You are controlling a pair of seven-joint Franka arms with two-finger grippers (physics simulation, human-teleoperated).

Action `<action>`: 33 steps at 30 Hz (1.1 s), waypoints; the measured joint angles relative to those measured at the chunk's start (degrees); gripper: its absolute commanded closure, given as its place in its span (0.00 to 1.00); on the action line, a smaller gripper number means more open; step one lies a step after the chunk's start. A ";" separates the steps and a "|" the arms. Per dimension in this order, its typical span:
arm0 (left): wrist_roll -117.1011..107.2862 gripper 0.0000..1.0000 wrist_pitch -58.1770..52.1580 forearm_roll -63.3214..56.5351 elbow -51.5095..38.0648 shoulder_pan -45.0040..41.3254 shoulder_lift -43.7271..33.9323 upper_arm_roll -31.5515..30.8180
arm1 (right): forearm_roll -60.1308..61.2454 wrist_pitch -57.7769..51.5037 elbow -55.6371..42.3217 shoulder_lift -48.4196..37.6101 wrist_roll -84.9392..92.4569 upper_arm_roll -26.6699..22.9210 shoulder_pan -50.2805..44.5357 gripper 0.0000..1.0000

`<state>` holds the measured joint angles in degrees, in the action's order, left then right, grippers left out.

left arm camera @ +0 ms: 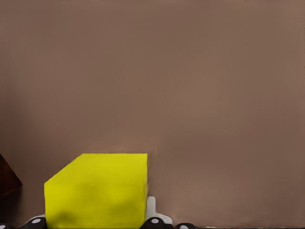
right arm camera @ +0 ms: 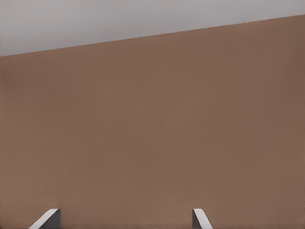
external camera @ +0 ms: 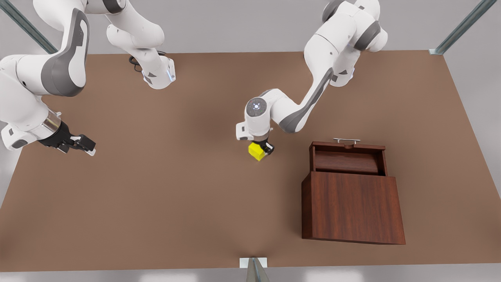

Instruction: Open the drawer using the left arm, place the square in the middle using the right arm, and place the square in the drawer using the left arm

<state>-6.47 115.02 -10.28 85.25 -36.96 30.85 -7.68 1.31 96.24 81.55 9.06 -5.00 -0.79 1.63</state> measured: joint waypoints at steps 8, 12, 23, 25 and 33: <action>33.24 0.29 -14.25 10.48 0.76 -0.06 -9.29 17.51 | -0.08 -0.01 -0.08 0.00 -0.01 0.00 0.04 0.00; 49.33 0.29 -15.85 12.52 0.88 -0.05 -9.00 26.74 | -0.08 -0.01 -0.08 0.00 -0.01 0.00 0.04 0.00; 72.37 0.29 -16.46 14.27 1.06 2.34 -6.85 32.11 | -0.05 0.00 0.01 0.18 0.08 0.04 -0.03 0.00; 73.97 0.29 -17.61 14.52 1.06 2.42 -6.85 32.11 | -0.41 -0.09 0.01 0.94 0.08 0.08 -0.12 0.00; 80.09 0.19 -20.15 15.17 1.06 4.29 -3.86 32.20 | -0.08 -0.09 -0.60 0.97 -0.10 0.00 0.38 0.00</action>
<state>73.62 94.86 4.89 86.31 -32.67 26.99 24.52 1.23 96.15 80.95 10.02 -5.10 -0.79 2.01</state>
